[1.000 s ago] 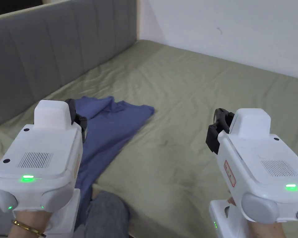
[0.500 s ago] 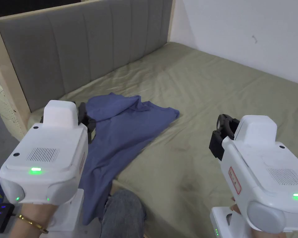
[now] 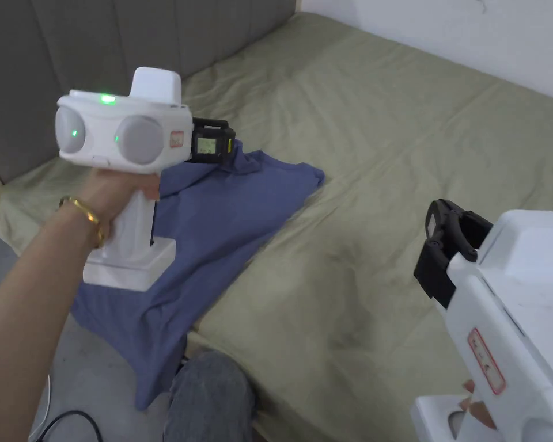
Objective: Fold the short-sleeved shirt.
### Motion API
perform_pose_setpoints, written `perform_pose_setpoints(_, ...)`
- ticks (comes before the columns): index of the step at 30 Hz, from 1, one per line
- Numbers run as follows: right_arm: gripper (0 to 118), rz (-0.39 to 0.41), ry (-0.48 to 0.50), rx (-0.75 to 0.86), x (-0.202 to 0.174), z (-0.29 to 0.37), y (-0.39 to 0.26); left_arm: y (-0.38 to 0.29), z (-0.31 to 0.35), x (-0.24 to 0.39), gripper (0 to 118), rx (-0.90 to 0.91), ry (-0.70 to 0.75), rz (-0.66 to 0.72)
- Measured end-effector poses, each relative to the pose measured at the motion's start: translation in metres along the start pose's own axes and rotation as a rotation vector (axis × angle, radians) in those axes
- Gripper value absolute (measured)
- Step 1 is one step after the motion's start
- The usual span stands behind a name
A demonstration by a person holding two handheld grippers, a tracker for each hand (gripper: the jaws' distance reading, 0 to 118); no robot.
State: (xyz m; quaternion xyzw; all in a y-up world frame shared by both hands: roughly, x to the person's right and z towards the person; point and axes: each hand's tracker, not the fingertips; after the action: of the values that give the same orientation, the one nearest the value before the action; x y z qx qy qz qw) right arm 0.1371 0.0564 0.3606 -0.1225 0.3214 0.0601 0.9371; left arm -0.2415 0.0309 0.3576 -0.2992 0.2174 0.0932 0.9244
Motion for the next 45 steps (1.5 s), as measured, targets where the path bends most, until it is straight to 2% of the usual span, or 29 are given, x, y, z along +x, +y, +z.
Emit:
perform_pose_setpoints(4,0,-0.012,-0.017,-0.045,0.009,-0.026,-0.006,0.005,-0.097,0.005,118,-0.218,-0.009,-0.086)
perform_pose_setpoints(8,0,-0.014,-0.040,-0.091,0.018,-0.045,-0.018,-0.014,-0.166,0.010,118,-0.401,0.036,-0.154)
perform_pose_setpoints(14,0,-0.037,-0.064,-0.165,0.033,-0.063,-0.037,-0.041,-0.214,0.011,118,-0.518,0.039,-0.171)
perform_pose_setpoints(15,0,-0.034,-0.069,-0.174,0.035,-0.065,-0.040,-0.044,-0.216,0.011,113,-0.521,0.041,-0.167)
perform_pose_setpoints(17,0,-0.038,-0.071,-0.186,0.038,-0.068,-0.044,-0.045,-0.221,0.009,89,-0.540,0.014,-0.119)
perform_pose_setpoints(18,0,-0.043,-0.074,-0.190,0.039,-0.069,-0.045,-0.042,-0.217,0.007,77,-0.524,-0.033,-0.037)
perform_pose_setpoints(19,0,-0.048,-0.076,-0.192,0.040,-0.069,-0.047,-0.040,-0.214,0.006,60,-0.505,-0.008,-0.012)
perform_pose_setpoints(20,0,-0.051,-0.078,-0.193,0.040,-0.069,-0.049,-0.038,-0.212,0.005,38,-0.487,-0.002,-0.015)
perform_pose_setpoints(21,0,-0.055,-0.079,-0.195,0.040,-0.068,-0.049,-0.037,-0.209,0.003,3,-0.473,-0.015,-0.013)
perform_pose_setpoints(22,0,-0.060,-0.079,-0.197,0.040,-0.068,-0.049,-0.036,-0.207,0.002,0,-0.466,-0.002,-0.008)
perform_pose_setpoints(25,0,-0.068,-0.083,-0.196,0.040,-0.061,-0.049,-0.033,-0.200,-0.006,0,-0.460,0.004,0.047)
perform_pose_setpoints(30,0,-0.051,-0.090,-0.172,0.038,-0.042,-0.040,-0.019,-0.170,-0.004,0,-0.343,0.045,0.045)
perform_pose_setpoints(36,0,-0.044,-0.113,-0.103,0.039,-0.001,-0.024,-0.002,-0.084,-0.014,0,-0.153,-0.001,0.165)
perform_pose_setpoints(42,0,-0.043,-0.133,-0.020,0.039,0.052,-0.013,0.031,0.012,-0.011,0,0.024,-0.008,0.087)
perform_pose_setpoints(45,0,-0.047,-0.150,0.021,0.040,0.081,-0.007,0.067,0.062,0.002,0,0.143,-0.071,0.130)
